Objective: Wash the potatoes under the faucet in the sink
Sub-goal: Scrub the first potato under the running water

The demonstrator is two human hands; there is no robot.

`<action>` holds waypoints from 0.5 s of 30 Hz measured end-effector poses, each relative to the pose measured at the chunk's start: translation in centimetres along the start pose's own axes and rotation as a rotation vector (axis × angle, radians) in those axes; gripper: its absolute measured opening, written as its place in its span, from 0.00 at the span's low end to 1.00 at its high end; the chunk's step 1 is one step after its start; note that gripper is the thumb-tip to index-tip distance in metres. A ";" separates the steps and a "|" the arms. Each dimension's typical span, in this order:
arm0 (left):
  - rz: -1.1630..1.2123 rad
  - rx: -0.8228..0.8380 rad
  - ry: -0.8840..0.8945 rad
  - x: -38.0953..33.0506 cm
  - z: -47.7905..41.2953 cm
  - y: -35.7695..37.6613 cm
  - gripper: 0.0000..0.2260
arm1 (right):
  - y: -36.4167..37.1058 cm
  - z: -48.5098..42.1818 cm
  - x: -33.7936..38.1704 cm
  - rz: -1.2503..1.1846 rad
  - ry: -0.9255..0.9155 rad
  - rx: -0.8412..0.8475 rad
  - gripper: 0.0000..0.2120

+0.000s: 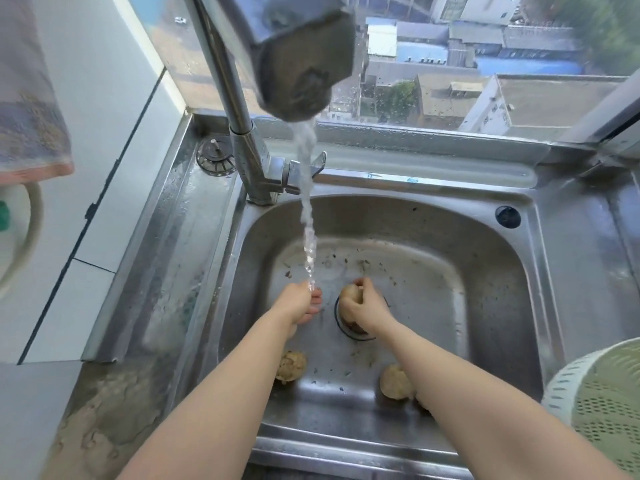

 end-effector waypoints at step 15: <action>0.359 -0.142 0.088 -3.8 7.7 -3.9 0.24 | 1.5 6.7 14.0 -0.765 0.061 0.204 0.08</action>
Point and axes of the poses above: each hand's wrist, its own z-axis away from the middle knuckle, its own y-axis out of the palm, x = y × z, the point moved 9 cm from there along -z, towards the middle knuckle, and after that the axes turned 3 degrees about -y, right-handed, at the moved point
